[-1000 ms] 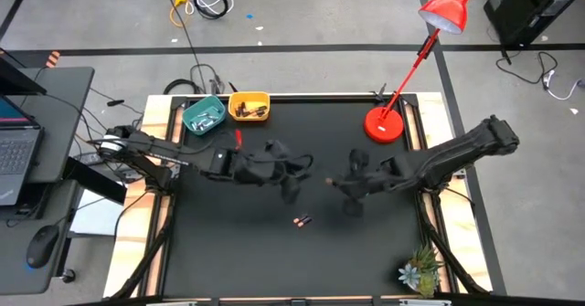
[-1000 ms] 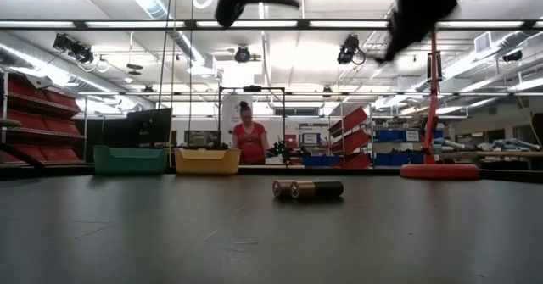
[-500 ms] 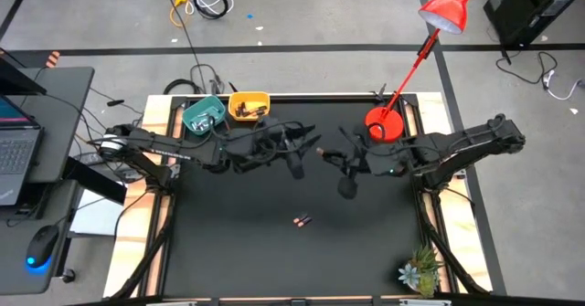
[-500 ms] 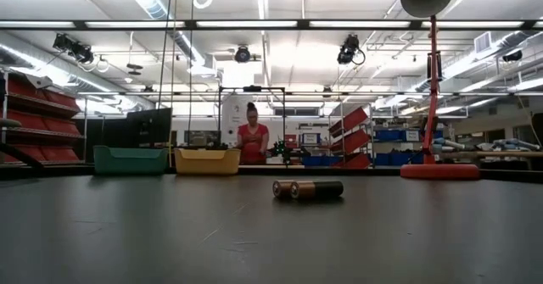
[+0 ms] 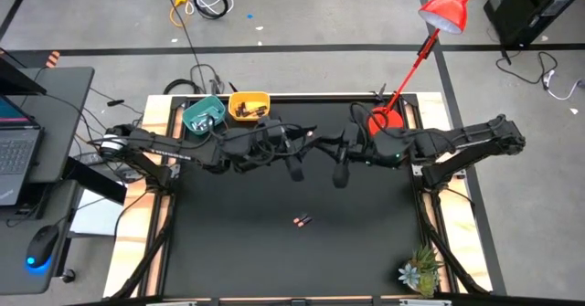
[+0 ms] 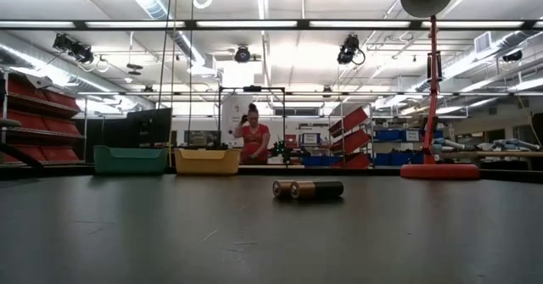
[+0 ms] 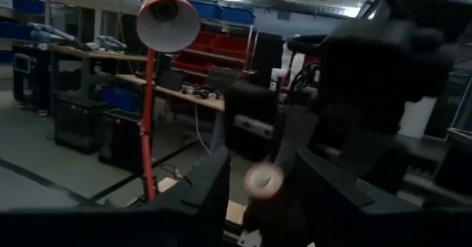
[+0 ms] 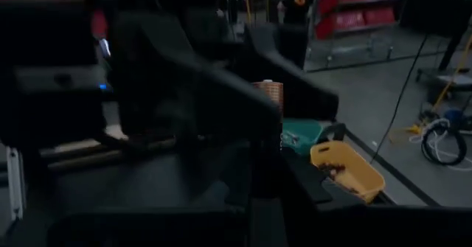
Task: Sort batteries
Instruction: Put the top right black battery into the yellow bin
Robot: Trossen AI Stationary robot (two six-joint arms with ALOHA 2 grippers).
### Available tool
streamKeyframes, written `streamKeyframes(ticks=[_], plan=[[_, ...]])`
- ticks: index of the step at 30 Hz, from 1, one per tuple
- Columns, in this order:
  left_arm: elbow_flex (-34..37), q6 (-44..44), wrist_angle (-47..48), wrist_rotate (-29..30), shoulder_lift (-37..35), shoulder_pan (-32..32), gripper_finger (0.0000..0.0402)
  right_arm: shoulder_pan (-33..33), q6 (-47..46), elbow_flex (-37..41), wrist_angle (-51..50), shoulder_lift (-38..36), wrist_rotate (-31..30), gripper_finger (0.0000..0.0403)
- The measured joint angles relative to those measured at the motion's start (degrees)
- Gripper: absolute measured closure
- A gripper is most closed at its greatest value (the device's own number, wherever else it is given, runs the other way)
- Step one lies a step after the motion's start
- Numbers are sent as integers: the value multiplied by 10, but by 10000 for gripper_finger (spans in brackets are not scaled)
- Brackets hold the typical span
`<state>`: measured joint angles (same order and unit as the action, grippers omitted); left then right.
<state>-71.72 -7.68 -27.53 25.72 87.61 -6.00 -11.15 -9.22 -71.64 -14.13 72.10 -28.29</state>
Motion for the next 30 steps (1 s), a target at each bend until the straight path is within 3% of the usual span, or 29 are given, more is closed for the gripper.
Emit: streamKeyframes(ticks=[7,11,18,24,30], plan=[[0,0,-5,28,0,0,260,6,4,0,45,0,3,359],[0,1,-19,26,0,1,354,10,7,0,52,0,9,352],[-1,-17,7,53,-1,26,355,13,1,0,60,0,-20,246],[0,-89,94,62,-6,119,355,9,-8,-1,27,-17,-67,178],[0,-146,289,1,4,245,355,4,-32,-1,-25,-60,-75,161]])
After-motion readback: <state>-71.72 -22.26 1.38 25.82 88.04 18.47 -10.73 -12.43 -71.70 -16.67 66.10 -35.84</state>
